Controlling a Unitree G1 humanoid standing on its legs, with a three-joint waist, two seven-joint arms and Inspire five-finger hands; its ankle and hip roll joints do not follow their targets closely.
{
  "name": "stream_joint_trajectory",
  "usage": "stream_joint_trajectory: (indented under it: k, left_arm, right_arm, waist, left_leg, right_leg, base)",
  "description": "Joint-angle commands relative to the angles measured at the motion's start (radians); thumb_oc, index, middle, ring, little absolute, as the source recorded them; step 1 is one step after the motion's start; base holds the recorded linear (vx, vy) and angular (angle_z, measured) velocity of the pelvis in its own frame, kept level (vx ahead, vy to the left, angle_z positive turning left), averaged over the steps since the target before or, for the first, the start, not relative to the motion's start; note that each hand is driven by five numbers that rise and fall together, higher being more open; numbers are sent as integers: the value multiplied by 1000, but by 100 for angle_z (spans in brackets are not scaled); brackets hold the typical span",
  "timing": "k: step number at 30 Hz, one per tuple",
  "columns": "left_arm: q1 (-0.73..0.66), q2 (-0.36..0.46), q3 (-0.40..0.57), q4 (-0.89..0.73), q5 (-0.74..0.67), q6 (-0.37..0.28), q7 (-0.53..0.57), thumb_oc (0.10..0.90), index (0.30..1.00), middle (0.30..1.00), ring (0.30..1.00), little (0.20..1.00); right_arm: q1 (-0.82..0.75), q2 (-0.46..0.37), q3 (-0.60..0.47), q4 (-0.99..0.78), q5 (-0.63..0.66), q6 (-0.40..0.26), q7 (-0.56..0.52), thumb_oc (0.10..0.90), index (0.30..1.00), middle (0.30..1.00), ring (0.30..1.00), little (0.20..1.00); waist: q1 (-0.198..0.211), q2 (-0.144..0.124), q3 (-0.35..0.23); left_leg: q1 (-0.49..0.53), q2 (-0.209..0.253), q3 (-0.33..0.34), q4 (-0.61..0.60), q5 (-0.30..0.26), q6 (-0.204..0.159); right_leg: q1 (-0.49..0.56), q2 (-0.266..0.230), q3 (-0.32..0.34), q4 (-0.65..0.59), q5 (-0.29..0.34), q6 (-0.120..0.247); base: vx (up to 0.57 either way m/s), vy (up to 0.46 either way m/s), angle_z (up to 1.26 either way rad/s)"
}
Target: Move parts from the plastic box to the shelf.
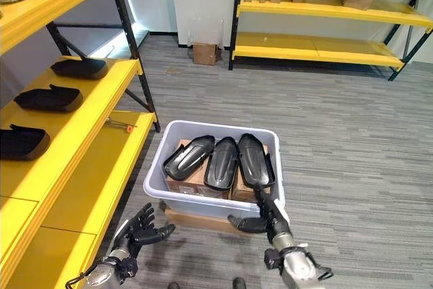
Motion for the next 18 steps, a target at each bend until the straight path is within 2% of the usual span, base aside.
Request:
stream_joint_trajectory:
  k: [1, 6, 8, 13, 18]
  left_arm:
    - [-122, 18, 34, -80, 21, -75, -45, 900, 1000, 1000, 1000, 1000]
    - [-148, 29, 35, -89, 18, -79, -40, 900, 1000, 1000, 1000, 1000]
    - [-162, 35, 29, -105, 13, -85, -34, 900, 1000, 1000, 1000, 1000]
    - [-181, 29, 21, -104, 5, -89, -25, 900, 1000, 1000, 1000, 1000]
    - [-187, 32, 22, -117, 0, -95, -20, 900, 1000, 1000, 1000, 1000]
  right_arm:
    - [-170, -84, -117, -47, -119, -102, -84, 900, 1000, 1000, 1000, 1000]
    - [-252, -161, -147, -41, -158, -98, -114, 900, 1000, 1000, 1000, 1000]
    - [-339, -273, -168, -13, -187, -89, -145, 900, 1000, 1000, 1000, 1000]
    - [-456, -366, -142, 32, -219, -78, -174, 900, 1000, 1000, 1000, 1000]
    - [-525, -411, -117, 46, -242, -68, -179, 900, 1000, 1000, 1000, 1000]
  waist:
    - [15, -3, 52]
    - [26, -15, 91]
    - [38, -28, 147]
    - [48, -40, 208]
    - [51, -37, 253]
  left_leg:
    - [-29, 86, -59, -3, -25, -63]
    - [-90, 100, -66, -3, -3, -70]
    - [-134, 107, -63, -2, 14, -75]
    - [-168, 114, -51, 5, 25, -79]
    - [-185, 115, -52, 13, 29, -81]
  right_leg:
    - [76, -40, -48, 12, -34, 50]
    - [19, -29, -55, 8, -17, 45]
    - [-27, -22, -59, 6, -5, 43]
    - [-67, -18, -57, 6, 9, 44]
    - [-89, -19, -57, 13, 16, 40]
  base:
    - [-118, -36, 13]
    - [-101, -33, 6]
    - [-98, -24, 0]
    - [-63, -16, -8]
    - [-43, -4, -7]
